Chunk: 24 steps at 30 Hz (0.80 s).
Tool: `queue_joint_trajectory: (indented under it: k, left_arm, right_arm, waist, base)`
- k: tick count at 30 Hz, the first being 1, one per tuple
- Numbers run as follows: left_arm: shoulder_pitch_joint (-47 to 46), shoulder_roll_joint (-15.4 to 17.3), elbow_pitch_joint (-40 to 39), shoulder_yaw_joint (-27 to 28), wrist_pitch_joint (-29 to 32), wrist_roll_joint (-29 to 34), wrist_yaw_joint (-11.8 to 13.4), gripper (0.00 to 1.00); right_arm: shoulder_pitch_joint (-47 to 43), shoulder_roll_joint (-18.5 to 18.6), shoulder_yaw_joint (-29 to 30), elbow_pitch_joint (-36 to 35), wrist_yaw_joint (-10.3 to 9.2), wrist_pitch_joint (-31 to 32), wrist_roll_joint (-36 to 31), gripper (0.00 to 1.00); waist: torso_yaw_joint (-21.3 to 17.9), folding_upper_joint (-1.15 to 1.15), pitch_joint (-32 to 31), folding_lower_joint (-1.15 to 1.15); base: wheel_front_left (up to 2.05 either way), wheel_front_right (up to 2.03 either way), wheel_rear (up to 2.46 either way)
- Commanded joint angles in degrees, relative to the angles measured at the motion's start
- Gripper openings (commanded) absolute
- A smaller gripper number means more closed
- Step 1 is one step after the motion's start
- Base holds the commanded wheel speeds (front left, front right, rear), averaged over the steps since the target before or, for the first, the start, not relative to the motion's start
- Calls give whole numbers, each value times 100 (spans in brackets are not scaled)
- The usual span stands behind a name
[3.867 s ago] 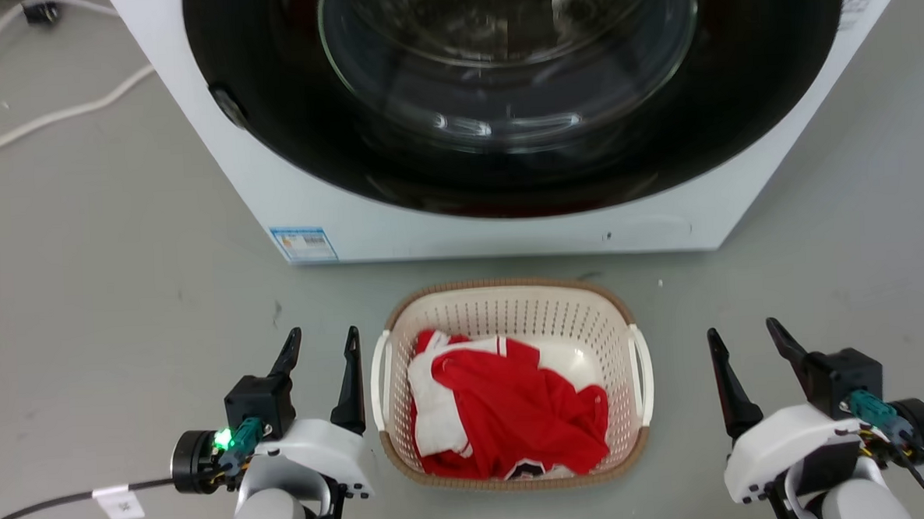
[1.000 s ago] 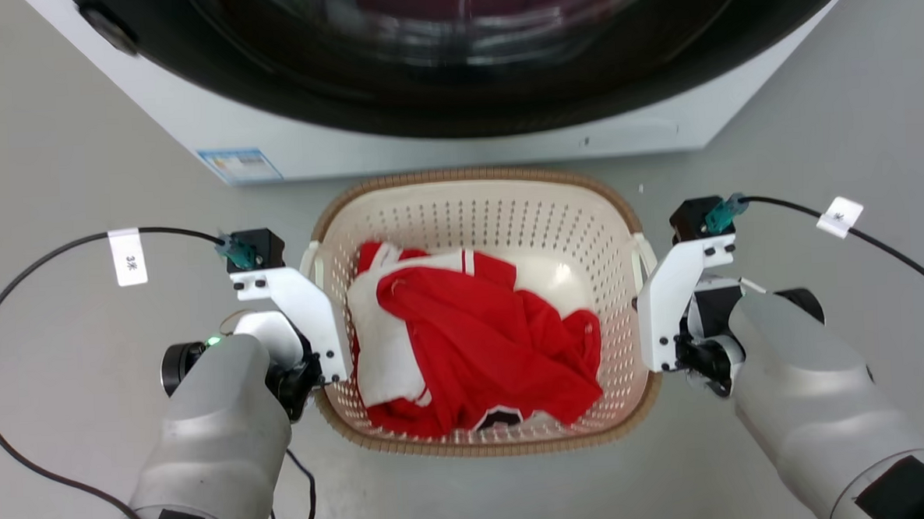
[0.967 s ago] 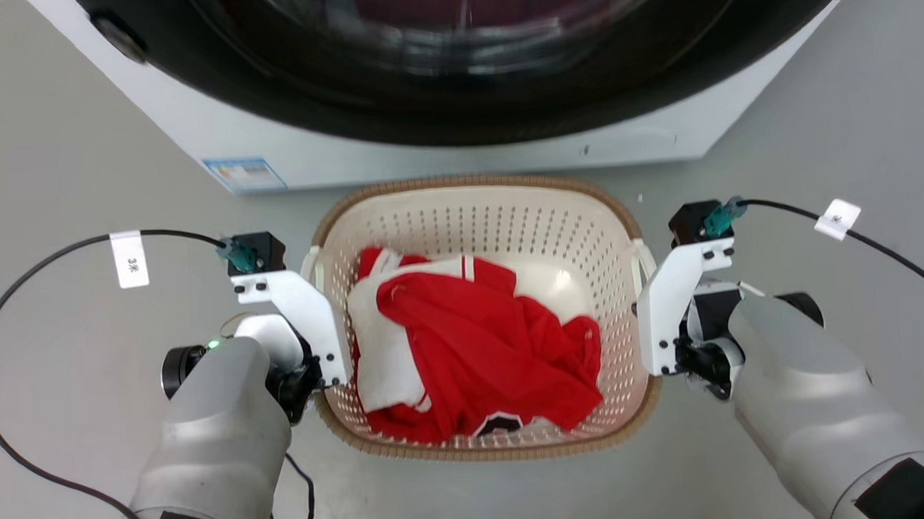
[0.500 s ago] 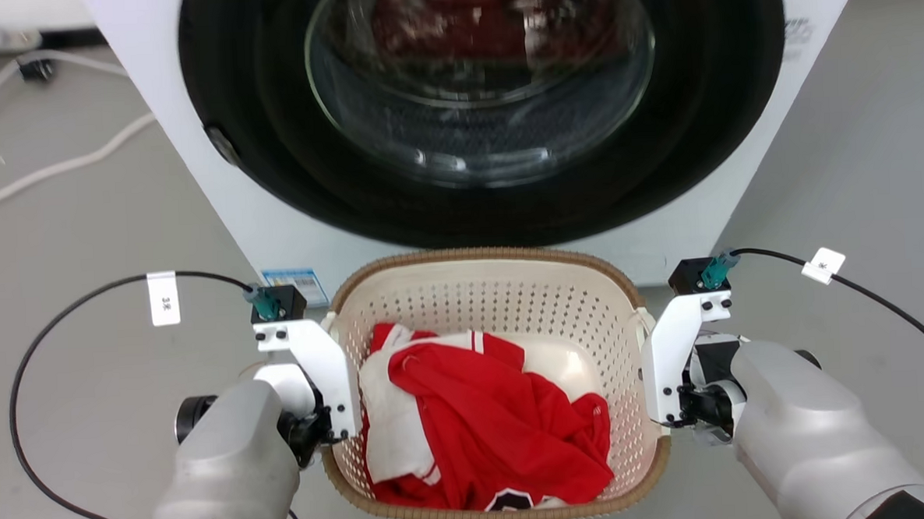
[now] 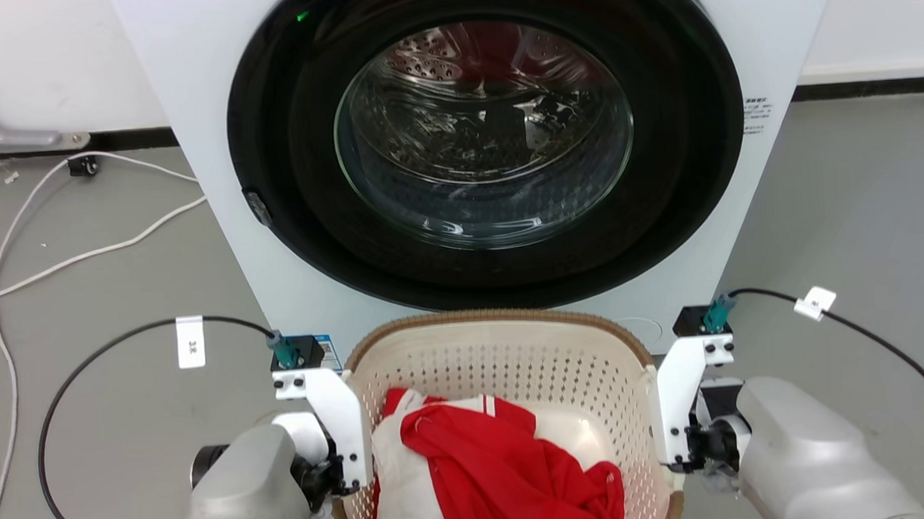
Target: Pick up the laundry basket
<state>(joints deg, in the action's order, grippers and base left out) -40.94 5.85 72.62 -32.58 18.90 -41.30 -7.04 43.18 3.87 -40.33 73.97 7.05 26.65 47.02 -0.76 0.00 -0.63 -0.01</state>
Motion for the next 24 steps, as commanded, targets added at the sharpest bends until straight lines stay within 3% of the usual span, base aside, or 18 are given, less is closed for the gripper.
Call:
queue_joint_trajectory:
  k: [1, 24]
  left_arm:
    - [43, -172, -82, -28, -47, -69, -78, 0]
    - [187, -168, -67, -366, -166, -352, -79, 0]
  right_arm:
    - [-99, -182, 1, -52, 80, 10, 46, 0]
    - [-378, -166, 236, -33, 80, 158, -125, 0]
  waist:
    - [21, 0, -44, 1]
    - [20, 0, -167, 1]
  base:
    - [0, 0, 0]
    - [0, 0, 0]
